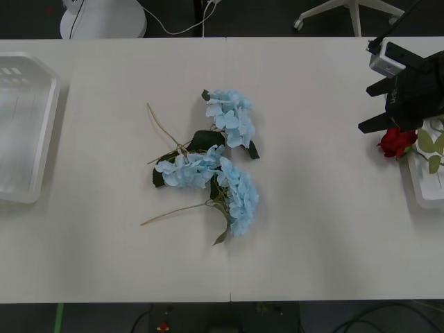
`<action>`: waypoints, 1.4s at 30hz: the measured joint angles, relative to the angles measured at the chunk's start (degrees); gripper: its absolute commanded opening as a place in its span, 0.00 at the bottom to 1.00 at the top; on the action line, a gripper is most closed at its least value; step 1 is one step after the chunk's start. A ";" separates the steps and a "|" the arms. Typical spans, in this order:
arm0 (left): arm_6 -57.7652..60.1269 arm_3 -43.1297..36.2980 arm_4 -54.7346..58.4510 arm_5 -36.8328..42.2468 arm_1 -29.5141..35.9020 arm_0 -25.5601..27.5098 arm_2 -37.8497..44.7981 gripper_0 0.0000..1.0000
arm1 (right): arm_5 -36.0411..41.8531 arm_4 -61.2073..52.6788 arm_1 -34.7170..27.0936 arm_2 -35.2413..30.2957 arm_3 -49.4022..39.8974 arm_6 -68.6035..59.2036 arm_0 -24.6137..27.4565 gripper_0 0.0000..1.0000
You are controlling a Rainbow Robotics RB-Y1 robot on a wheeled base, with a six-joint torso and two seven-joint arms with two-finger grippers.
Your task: Put the red flowers into the right box and the blue flowers into the left box
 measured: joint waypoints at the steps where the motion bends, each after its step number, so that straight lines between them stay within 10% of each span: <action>1: -0.65 1.42 -0.37 0.09 -0.44 0.35 0.00 0.00 | -0.01 -0.20 0.00 0.37 -0.08 0.35 0.00 0.83; 12: -5.70 6.47 -11.33 3.83 -7.82 0.55 0.00 0.02 | -0.97 -1.34 -0.01 5.18 -0.52 1.39 -1.97 0.83; 13: -5.69 6.47 -11.80 4.51 -8.21 0.55 -0.05 0.14 | -1.06 -1.37 -0.01 5.46 -0.53 1.47 -2.07 0.83; 14: -5.69 6.47 -11.95 5.49 -8.48 0.55 -0.23 0.53 | -1.06 -1.43 -0.01 5.69 -0.54 1.54 -2.17 0.83; 17: -5.66 6.47 -11.95 8.14 -8.70 0.55 -1.81 0.92 | -1.06 -1.82 -0.02 6.05 -0.74 1.79 -2.34 0.83; 19: -5.65 6.45 -11.94 8.99 -8.70 0.55 -3.36 1.00 | -1.06 -2.34 -0.07 6.08 -0.85 2.21 -2.39 0.83; 42: -27.14 -16.46 -0.65 -11.91 -8.70 0.56 13.20 1.00 | -4.70 -10.42 -2.67 6.85 -1.13 7.41 -2.48 0.83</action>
